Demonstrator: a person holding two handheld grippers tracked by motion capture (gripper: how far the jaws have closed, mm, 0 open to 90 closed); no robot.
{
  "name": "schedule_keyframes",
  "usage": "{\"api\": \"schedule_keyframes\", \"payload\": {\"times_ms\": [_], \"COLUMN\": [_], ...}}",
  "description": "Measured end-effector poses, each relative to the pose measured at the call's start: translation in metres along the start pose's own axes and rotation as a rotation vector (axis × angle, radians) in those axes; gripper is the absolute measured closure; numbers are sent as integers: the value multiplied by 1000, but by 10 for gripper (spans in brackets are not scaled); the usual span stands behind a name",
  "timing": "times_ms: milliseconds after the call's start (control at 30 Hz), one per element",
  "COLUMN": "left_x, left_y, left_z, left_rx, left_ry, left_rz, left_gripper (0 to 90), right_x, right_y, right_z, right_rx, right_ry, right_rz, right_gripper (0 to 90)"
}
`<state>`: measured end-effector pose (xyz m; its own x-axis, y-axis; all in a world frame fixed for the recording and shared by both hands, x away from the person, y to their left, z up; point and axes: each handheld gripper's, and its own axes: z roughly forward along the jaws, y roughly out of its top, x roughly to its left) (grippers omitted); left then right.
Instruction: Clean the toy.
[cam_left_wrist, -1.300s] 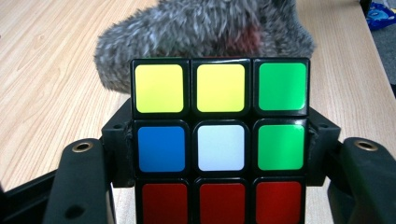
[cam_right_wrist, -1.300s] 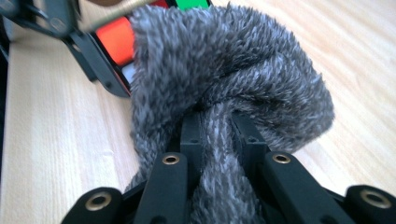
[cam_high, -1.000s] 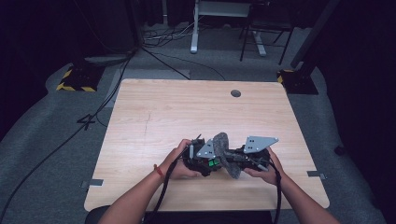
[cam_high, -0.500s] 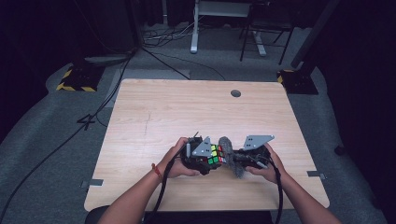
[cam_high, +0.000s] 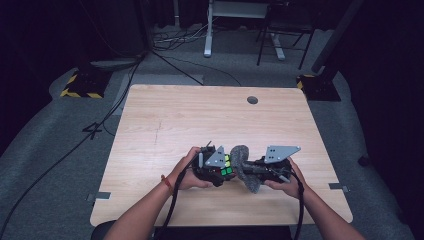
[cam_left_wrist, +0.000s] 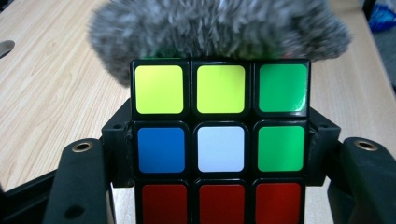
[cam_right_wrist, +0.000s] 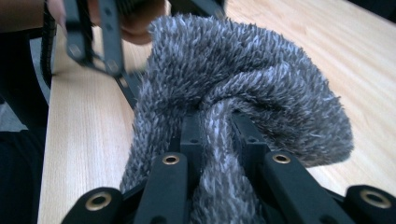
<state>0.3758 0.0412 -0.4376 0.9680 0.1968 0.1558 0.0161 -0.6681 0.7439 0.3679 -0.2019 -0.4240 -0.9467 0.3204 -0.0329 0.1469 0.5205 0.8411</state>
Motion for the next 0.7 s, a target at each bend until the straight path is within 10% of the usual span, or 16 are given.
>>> {"api": "schedule_keyframes", "payload": {"times_ms": [333, 700], "left_x": [-4, -3], "left_y": [3, 5], "left_z": [3, -9], "left_rx": [18, -70], "left_ry": [23, 17], "left_rz": [22, 13], "left_gripper": [335, 335], "right_x": [4, -17], "right_y": [13, -16], "right_z": [2, 2], "right_rx": [-27, 58], "right_ry": [-40, -62], "right_rz": [-34, 61], "right_gripper": [777, 778]}}
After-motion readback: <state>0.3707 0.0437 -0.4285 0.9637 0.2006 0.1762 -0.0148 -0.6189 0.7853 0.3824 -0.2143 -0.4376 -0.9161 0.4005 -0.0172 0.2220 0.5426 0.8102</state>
